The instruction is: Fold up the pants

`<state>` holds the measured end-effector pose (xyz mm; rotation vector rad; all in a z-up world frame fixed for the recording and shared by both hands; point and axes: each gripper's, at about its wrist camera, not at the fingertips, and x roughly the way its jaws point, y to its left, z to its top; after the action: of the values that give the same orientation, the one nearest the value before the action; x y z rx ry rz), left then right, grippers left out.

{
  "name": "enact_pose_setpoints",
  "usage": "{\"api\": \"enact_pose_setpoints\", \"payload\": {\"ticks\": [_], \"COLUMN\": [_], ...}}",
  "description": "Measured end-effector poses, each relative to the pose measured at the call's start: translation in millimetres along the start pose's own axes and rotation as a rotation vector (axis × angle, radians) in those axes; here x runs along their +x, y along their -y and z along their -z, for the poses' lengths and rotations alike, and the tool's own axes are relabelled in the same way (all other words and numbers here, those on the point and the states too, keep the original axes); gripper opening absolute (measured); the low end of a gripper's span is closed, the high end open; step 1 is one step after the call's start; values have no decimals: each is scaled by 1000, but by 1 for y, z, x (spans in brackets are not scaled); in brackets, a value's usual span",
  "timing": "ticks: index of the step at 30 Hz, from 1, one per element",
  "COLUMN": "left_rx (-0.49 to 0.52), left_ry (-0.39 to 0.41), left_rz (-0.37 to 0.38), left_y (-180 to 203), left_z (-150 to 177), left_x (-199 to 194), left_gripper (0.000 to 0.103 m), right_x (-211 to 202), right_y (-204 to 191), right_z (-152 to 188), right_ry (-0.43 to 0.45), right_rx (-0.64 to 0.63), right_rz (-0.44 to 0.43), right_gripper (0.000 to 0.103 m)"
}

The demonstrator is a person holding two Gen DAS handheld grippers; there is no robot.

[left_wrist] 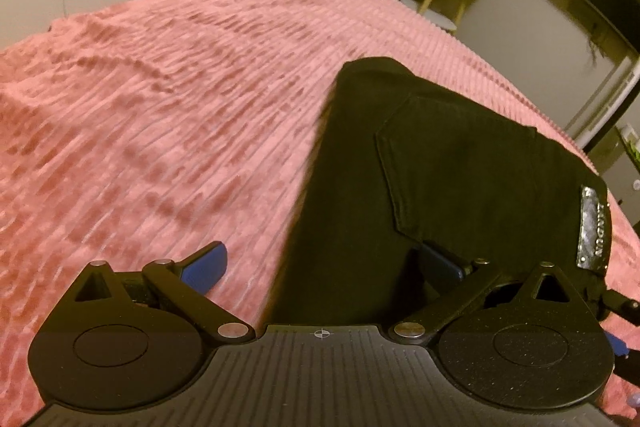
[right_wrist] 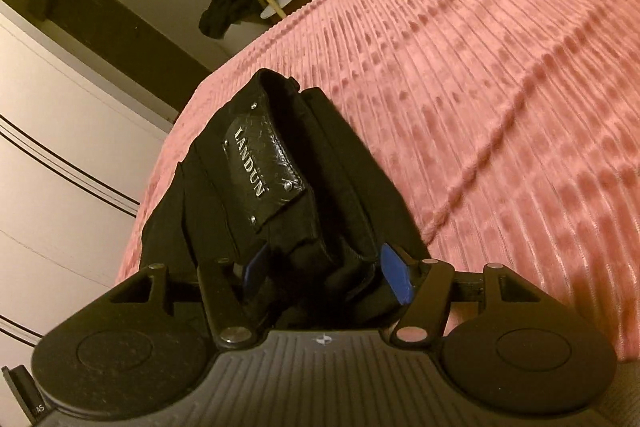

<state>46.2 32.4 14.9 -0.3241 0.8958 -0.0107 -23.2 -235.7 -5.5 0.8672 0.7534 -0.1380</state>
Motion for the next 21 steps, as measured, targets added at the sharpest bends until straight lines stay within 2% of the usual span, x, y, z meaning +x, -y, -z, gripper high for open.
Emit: {"api": "enact_pose_setpoints", "payload": {"ticks": [2,4,6,15,19,21], "left_rx": [16,33,41,39,23,18], "left_ry": [-3,1,1,-9,-12,-16], "left_rz": [-6,-11,-14,-12,-5,-3], "left_y": [3,5,6,6,3,3], "left_z": [0,1,2,1,1,1], "left_x": [0,-1,-1,2,3,4], "left_gripper": [103,103,103,103,103,103], "right_x": [1,4,10,38,35,33], "right_y": [-1,1,8,16,9,5], "right_z": [-3,-7,-11,-25,-23,-22], "right_ry": [-2,6,0,-105,-69,-49], "right_rx": [-14,-12,16,70,14,-9], "right_rz": [-11,-40,-70,-137,-172,-191], "right_gripper": [61,52,50,54,37,35]}}
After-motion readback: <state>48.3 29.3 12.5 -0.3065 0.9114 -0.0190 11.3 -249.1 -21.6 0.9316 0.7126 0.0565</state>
